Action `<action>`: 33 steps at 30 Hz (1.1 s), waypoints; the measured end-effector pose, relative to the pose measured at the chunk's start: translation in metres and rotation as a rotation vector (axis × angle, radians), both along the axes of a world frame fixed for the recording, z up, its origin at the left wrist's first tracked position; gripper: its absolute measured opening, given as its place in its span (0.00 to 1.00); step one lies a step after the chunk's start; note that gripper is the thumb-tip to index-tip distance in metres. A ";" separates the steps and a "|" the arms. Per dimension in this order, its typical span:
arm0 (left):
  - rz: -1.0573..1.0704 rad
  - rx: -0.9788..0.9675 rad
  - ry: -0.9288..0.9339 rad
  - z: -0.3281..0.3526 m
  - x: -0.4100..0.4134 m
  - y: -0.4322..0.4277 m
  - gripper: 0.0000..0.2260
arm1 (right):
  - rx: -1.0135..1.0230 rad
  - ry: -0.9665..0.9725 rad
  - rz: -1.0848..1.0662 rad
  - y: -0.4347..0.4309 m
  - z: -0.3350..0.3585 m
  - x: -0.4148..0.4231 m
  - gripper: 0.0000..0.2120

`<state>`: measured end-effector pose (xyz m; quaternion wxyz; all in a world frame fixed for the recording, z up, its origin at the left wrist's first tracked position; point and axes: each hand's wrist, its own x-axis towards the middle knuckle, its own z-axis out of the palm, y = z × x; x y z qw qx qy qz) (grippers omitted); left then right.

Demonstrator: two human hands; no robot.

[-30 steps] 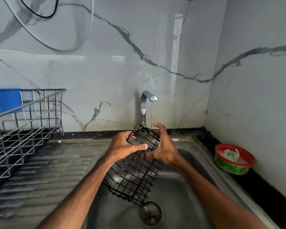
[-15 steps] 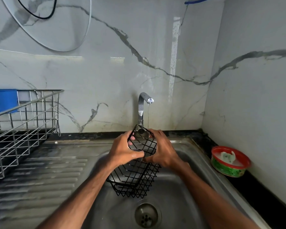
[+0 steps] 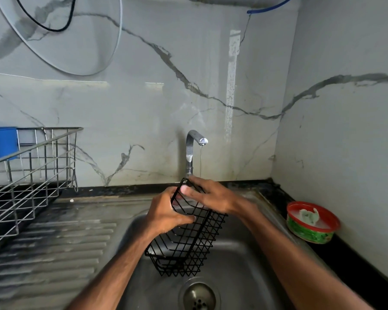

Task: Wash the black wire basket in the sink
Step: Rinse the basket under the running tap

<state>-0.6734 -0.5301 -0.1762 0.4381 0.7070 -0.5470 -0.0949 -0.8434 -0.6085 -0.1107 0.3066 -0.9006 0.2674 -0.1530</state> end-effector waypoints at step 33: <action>0.022 0.096 -0.055 0.001 0.019 0.013 0.45 | -0.054 -0.019 -0.124 -0.015 -0.028 0.002 0.35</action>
